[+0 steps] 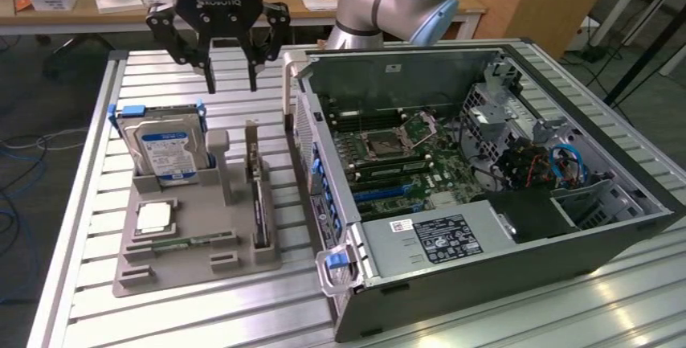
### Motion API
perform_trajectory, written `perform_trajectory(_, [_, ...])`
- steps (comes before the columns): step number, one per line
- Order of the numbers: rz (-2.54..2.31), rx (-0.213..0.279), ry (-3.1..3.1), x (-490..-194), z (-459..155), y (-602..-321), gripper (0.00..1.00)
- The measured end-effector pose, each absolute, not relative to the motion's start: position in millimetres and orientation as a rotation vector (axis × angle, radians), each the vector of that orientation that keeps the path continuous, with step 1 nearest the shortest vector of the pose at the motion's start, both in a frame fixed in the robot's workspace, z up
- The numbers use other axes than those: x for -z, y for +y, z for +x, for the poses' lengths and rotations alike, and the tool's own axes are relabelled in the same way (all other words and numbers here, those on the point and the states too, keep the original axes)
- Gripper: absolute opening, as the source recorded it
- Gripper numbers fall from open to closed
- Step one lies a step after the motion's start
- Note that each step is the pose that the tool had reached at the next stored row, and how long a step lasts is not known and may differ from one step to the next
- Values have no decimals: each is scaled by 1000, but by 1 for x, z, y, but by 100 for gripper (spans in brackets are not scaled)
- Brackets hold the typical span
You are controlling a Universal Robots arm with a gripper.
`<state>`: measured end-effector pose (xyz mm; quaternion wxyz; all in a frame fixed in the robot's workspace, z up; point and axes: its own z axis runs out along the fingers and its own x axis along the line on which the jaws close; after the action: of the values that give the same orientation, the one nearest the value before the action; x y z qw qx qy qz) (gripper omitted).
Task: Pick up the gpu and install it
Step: 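Pick up the gpu and move the gpu toward the slot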
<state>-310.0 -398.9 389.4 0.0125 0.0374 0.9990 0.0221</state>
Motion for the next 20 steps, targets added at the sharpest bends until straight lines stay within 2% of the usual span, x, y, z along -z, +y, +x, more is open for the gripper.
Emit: perform_trajectory(20, [117, -69, 3114, -381, -307, -399, 53])
